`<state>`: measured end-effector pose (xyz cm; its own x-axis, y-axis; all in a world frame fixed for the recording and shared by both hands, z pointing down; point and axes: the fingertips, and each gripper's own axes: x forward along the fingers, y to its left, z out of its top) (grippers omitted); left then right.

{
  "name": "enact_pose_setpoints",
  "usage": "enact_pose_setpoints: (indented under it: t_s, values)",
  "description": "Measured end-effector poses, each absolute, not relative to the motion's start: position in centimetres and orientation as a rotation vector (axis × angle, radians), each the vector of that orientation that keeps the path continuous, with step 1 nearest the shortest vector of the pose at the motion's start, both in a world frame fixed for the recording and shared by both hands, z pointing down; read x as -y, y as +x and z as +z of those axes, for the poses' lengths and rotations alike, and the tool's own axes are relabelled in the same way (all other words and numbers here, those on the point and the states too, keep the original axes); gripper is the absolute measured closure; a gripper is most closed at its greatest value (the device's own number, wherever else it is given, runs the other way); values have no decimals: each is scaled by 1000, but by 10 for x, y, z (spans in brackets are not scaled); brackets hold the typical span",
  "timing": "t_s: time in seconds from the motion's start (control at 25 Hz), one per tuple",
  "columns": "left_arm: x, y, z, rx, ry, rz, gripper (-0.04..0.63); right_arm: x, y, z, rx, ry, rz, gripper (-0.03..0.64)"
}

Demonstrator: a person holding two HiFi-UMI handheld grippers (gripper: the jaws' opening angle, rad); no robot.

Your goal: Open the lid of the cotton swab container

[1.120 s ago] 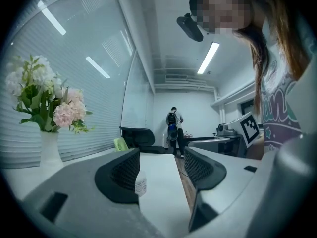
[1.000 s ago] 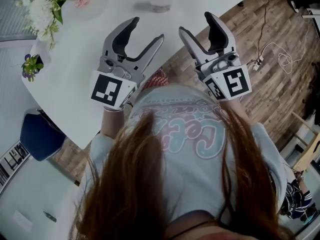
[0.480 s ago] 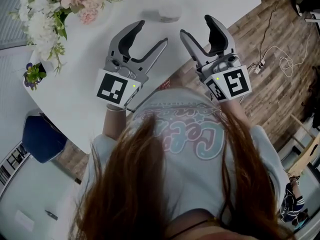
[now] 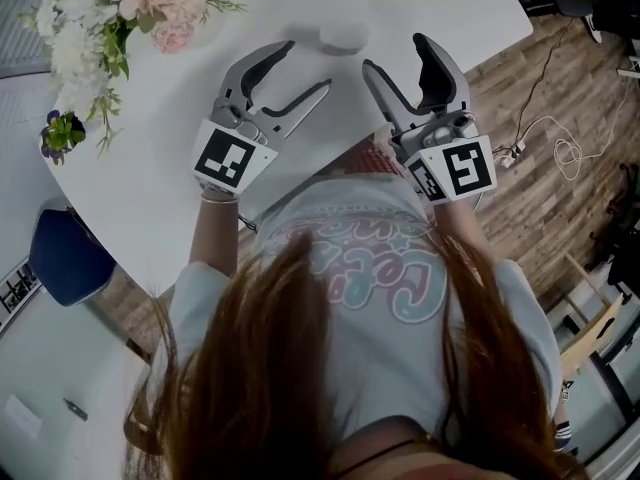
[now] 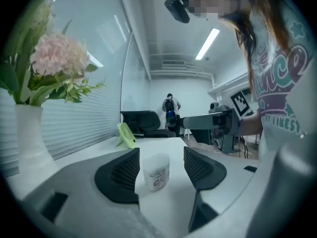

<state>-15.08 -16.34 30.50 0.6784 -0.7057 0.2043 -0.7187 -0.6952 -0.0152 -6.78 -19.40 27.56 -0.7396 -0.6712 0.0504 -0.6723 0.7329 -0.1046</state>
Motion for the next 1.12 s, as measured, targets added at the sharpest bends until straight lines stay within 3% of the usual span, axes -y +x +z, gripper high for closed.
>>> enact_pose_setpoints:
  t_s: [0.32,0.8,1.12]
  values:
    - [178,-138,333,1159,2807,461,344,203,-57,283,2921,957,181,316]
    - [214,-143,381,1132,2726,477,339,216,-53,300,2909,904,195,316]
    - [224,-130,398,992,2752,591,307,217,-54,300,2921,872,210,316]
